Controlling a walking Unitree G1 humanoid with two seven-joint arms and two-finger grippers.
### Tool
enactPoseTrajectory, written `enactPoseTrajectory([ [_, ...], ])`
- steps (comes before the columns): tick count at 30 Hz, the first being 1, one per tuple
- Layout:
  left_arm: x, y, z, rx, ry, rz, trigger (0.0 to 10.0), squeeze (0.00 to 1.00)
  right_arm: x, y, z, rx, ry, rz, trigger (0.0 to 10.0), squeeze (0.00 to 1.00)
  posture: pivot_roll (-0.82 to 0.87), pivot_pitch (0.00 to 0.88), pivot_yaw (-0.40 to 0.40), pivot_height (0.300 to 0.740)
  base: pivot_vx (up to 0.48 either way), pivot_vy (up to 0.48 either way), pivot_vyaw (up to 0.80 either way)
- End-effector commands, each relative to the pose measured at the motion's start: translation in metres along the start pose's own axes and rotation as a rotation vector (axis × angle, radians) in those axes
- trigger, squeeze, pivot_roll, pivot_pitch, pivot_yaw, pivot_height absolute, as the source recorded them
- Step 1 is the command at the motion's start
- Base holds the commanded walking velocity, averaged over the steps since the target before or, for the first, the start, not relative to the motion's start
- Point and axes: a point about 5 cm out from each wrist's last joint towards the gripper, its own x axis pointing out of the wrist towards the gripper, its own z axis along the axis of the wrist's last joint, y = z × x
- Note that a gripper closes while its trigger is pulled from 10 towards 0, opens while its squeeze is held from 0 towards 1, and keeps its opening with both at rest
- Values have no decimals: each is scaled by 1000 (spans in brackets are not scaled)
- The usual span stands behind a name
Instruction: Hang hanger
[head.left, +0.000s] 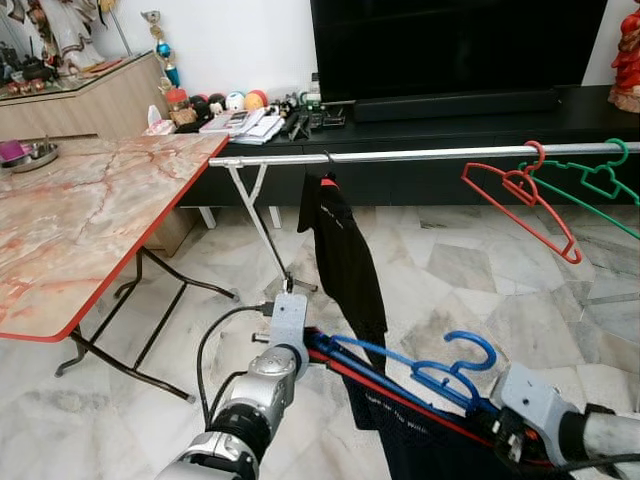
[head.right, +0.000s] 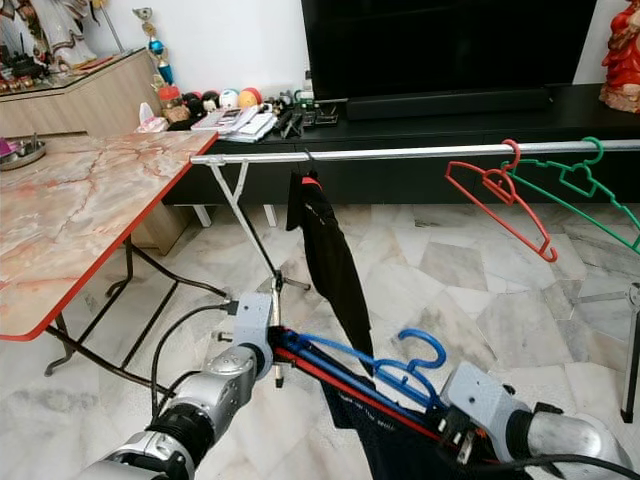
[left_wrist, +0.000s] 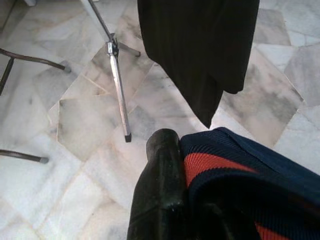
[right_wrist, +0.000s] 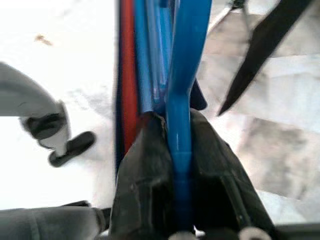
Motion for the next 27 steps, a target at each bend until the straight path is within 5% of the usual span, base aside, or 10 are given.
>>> enactPoseTrajectory([
  [1, 0, 26, 10, -15, -31, 104, 0, 0, -9, 0, -4, -8, 39, 23, 10000, 0, -70, 0, 128, 740, 0, 0, 0],
  [11, 0, 0, -1, 49, 22, -99, 0, 0, -12, -41, -5, 0, 14, -309, 10000, 0, -66, 0, 129, 740, 0, 0, 0],
  [18, -11, -43, -20, 255, 49, -460, 0, 0, 5, -35, 29, 80, -320, -305, 10000, 0, -66, 0, 130, 740, 0, 0, 0],
  [23, -22, -71, -15, 269, -7, -653, 0, 0, 27, -27, 54, 191, -559, -284, 10000, 0, -65, 0, 131, 740, 0, 0, 0],
  [27, -25, -78, -12, 263, -24, -694, 0, 0, 39, -22, 65, 216, -654, -280, 10000, 0, -58, 0, 129, 740, 0, 0, 0],
])
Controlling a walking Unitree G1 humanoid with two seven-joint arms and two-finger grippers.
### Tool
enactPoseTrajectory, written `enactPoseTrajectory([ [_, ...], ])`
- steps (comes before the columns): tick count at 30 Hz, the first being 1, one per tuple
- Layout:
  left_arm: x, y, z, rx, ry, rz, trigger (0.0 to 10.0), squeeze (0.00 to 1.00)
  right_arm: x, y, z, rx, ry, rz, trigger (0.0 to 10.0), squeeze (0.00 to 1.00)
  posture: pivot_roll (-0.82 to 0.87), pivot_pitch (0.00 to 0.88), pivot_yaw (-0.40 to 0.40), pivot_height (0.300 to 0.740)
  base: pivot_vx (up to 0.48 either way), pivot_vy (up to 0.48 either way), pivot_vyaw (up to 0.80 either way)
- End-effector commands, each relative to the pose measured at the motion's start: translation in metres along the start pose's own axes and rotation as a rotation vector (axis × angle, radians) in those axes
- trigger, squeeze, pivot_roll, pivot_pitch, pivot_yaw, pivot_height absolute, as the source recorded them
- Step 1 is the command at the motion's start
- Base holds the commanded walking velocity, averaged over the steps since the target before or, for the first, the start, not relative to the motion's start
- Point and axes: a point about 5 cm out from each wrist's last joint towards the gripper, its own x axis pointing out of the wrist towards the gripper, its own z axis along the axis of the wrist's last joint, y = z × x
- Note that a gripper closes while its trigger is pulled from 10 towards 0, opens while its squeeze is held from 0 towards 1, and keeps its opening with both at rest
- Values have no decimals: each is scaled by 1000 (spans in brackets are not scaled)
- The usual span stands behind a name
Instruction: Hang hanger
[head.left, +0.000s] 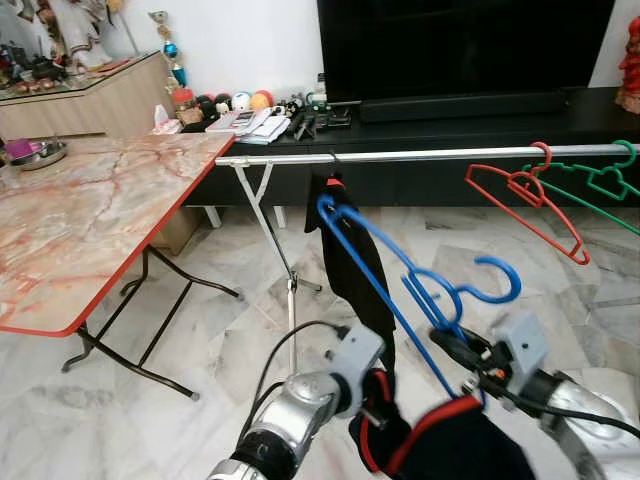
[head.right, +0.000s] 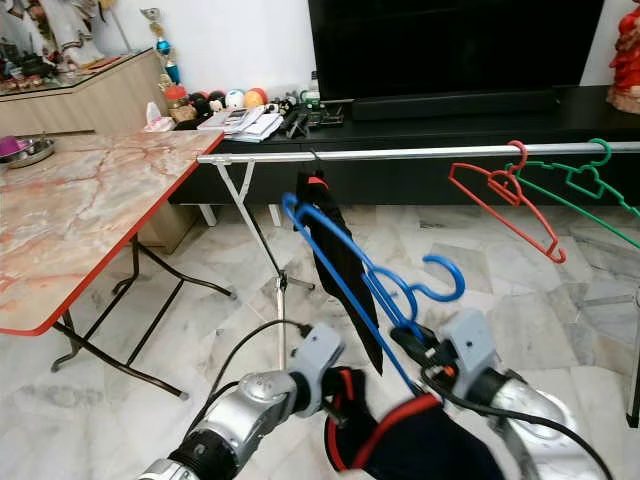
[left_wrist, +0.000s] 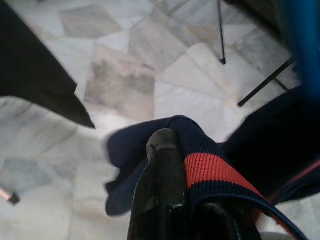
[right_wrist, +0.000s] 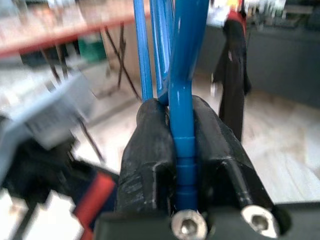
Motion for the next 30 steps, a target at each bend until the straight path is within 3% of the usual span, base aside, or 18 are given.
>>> enactPoseTrajectory([
  [1, -3, 2, 0, -4, -11, -15, 0, 0, 8, 0, 4, -5, -70, -39, 10000, 0, -61, 0, 129, 740, 0, 0, 0],
  [3, -4, 1, 0, -7, -14, -27, 0, 0, 19, -4, 12, 21, -177, -155, 10000, 0, -63, 0, 129, 740, 0, 0, 0],
  [6, -6, 2, -1, -7, -14, -34, 0, 0, 30, -9, 22, 146, -333, -306, 10000, 0, -62, 0, 129, 740, 0, 0, 0],
  [14, -9, 1, 2, -4, -25, -61, 0, 0, 29, -26, 18, 228, -429, -541, 10000, 0, -46, 0, 119, 740, 0, 0, 0],
  [15, -10, 0, 0, 3, -14, -80, 0, 0, 23, -37, 21, 395, -549, -635, 10000, 0, -52, 0, 116, 740, 0, 0, 0],
  [17, -10, -2, -2, 7, -6, -91, 0, 0, 19, -42, 21, 517, -619, -679, 10000, 0, -53, 0, 115, 740, 0, 0, 0],
  [21, -10, -6, -3, 3, -7, -112, 0, 0, 28, -36, 5, 624, -522, -634, 10000, 0, -52, 0, 113, 740, 0, 0, 0],
  [24, -11, -4, -1, 15, -15, -96, 0, 0, 39, -23, -12, 456, -276, -538, 10000, 0, -52, 0, 113, 740, 0, 0, 0],
  [26, -12, 0, -1, 18, -13, -75, 0, 0, 39, -22, -17, 337, -187, -517, 10000, 0, -53, 0, 111, 740, 0, 0, 0],
  [27, -13, 3, -2, 25, -10, -64, 0, 0, 39, -21, -23, 340, -106, -494, 10000, 0, -54, 0, 112, 740, 0, 0, 0],
  [28, -13, 3, -2, 25, -10, -64, 0, 0, 39, -21, -23, 340, -106, -494, 10000, 0, -54, 0, 112, 740, 0, 0, 0],
  [29, -15, 5, -3, 32, -4, -60, 0, 0, 36, -22, -36, 310, 79, -462, 10000, 0, -60, 0, 112, 740, 0, 0, 0],
  [30, -15, 6, -3, 38, 0, -57, 0, 0, 34, -22, -41, 235, 163, -431, 10000, 0, -59, 0, 110, 740, 0, 0, 0],
])
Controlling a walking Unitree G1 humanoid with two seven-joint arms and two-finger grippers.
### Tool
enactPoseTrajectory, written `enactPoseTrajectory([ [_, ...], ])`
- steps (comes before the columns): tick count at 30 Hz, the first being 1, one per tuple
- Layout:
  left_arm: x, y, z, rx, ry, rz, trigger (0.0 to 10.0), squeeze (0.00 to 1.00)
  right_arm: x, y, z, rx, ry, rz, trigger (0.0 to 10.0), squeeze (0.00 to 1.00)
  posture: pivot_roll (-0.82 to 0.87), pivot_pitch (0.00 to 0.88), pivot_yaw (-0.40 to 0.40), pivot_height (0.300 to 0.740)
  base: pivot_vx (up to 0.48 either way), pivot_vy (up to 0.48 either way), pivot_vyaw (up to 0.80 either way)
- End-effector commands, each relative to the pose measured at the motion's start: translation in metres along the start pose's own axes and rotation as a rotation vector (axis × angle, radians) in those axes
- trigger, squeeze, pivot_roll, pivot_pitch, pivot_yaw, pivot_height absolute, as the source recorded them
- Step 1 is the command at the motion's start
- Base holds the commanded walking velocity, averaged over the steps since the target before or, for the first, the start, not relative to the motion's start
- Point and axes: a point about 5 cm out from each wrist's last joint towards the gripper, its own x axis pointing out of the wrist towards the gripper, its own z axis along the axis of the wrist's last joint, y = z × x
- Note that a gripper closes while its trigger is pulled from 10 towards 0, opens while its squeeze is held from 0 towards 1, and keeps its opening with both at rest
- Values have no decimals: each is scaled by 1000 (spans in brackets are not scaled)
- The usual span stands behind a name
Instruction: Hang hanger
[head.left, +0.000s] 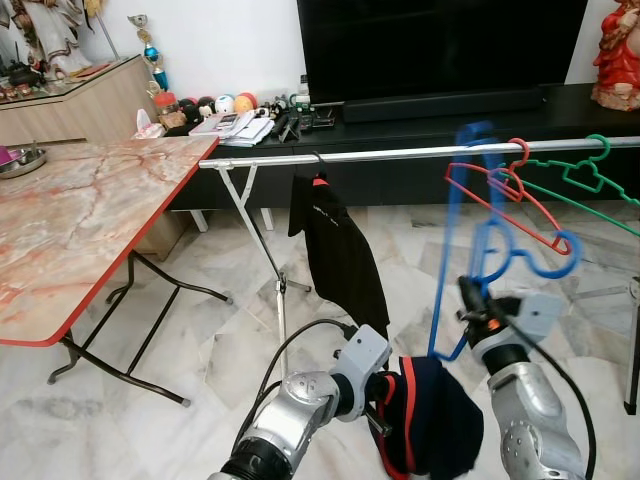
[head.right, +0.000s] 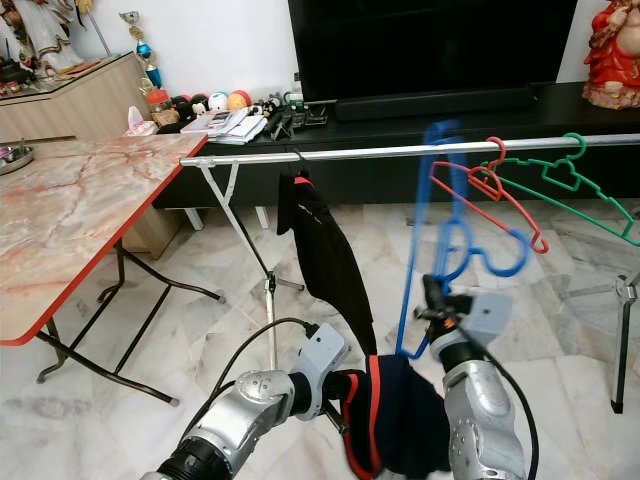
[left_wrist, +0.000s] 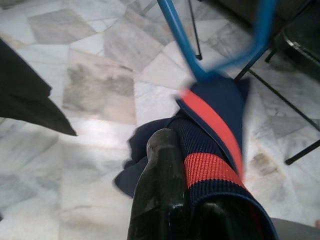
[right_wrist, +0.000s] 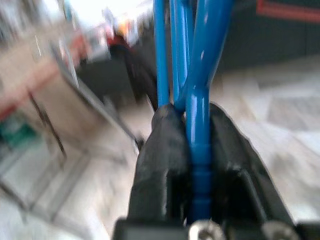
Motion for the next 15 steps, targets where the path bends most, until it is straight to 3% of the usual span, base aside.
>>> enactPoseTrajectory([
  [1, -3, 5, -1, 13, 0, 16, 0, 0, -3, -1, -14, -177, 168, 51, 10000, 0, -59, 0, 110, 740, 0, 0, 0],
  [3, -4, 4, -2, 25, 9, 11, 0, 0, -10, -5, -18, -319, 276, 124, 10000, 0, -60, 0, 109, 740, 0, 0, 0],
  [5, -4, 4, -3, 31, 12, 10, 0, 0, -11, -7, -19, -350, 301, 134, 10000, 0, -61, 0, 108, 740, 0, 0, 0],
  [8, -4, 2, -8, 90, 46, 2, 0, 0, -16, -25, -16, -534, 399, 120, 10000, 0, -66, 0, 106, 740, 0, 0, 0],
  [10, -4, 1, -12, 126, 72, 2, 0, 0, -16, -30, -14, -520, 422, 103, 10000, 0, -67, 0, 105, 740, 0, 0, 0],
  [15, -5, 1, -17, 166, 94, 4, 0, 0, -23, -35, -17, -624, 509, 158, 10000, 0, -64, 0, 99, 740, 0, 0, 0],
])
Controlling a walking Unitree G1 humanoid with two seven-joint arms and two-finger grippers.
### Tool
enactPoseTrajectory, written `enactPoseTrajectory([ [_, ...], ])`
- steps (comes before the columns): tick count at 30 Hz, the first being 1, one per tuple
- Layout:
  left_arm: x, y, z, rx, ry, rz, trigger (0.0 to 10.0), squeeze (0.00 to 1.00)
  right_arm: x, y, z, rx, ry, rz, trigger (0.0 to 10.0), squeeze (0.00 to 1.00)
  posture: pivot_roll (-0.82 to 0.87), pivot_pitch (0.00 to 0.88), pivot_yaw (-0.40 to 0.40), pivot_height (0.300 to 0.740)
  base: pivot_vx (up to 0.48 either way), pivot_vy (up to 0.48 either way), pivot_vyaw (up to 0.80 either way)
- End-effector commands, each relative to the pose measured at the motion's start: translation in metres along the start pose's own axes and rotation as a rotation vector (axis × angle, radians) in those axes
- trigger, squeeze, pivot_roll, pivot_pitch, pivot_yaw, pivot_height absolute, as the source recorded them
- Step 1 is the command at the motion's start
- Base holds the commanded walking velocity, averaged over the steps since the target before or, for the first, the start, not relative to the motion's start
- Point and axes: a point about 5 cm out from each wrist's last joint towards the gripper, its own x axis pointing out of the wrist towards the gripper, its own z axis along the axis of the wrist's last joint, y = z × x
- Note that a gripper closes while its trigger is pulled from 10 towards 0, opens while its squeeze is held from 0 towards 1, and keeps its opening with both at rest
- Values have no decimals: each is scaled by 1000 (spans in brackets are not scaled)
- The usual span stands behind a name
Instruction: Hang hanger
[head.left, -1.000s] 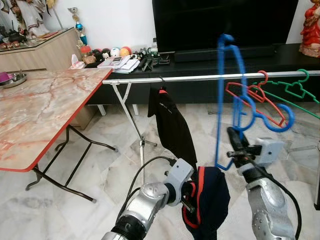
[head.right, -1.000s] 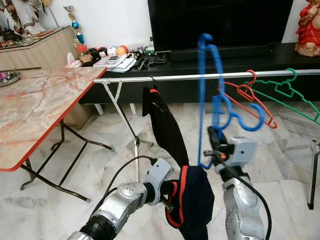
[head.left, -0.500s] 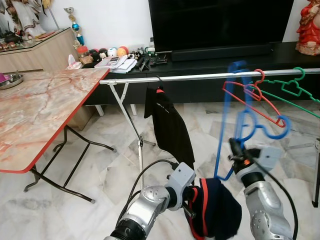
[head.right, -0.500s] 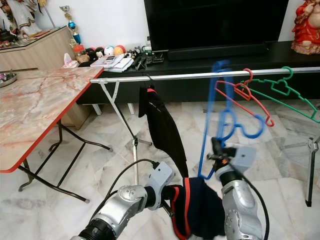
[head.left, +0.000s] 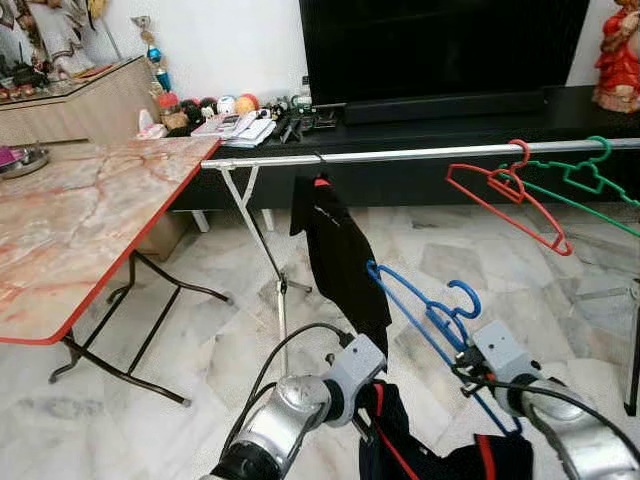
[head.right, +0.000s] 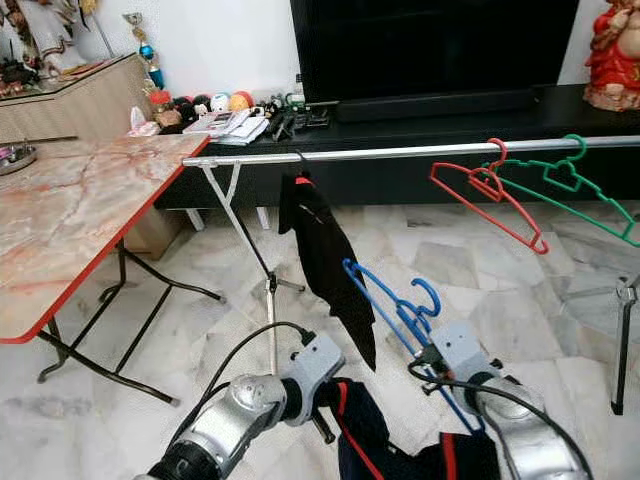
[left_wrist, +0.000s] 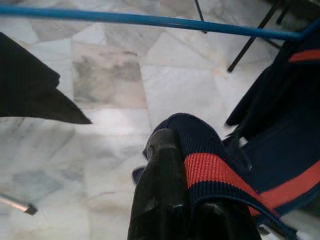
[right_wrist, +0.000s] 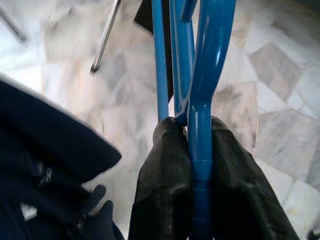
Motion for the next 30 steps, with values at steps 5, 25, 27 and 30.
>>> enactPoseTrajectory([
  [5, -2, 1, -6, 40, 20, 11, 0, 0, -1, 6, 9, -84, 1, 67, 10000, 0, -66, 0, 98, 740, 0, 0, 0],
  [25, -20, -7, -12, 281, 8, -229, 10000, 1000, -5, 10, 7, -327, 89, 244, 10000, 0, -54, 0, 75, 740, 0, 0, 0],
  [27, -21, -6, -13, 295, 17, -243, 10000, 1000, -5, 9, 6, -329, 91, 247, 10000, 0, -53, 0, 73, 740, 0, 0, 0],
  [30, -25, -2, -16, 302, 31, -249, 10000, 1000, -5, 9, 7, -336, 94, 253, 10000, 0, -50, 0, 70, 740, 0, 0, 0],
])
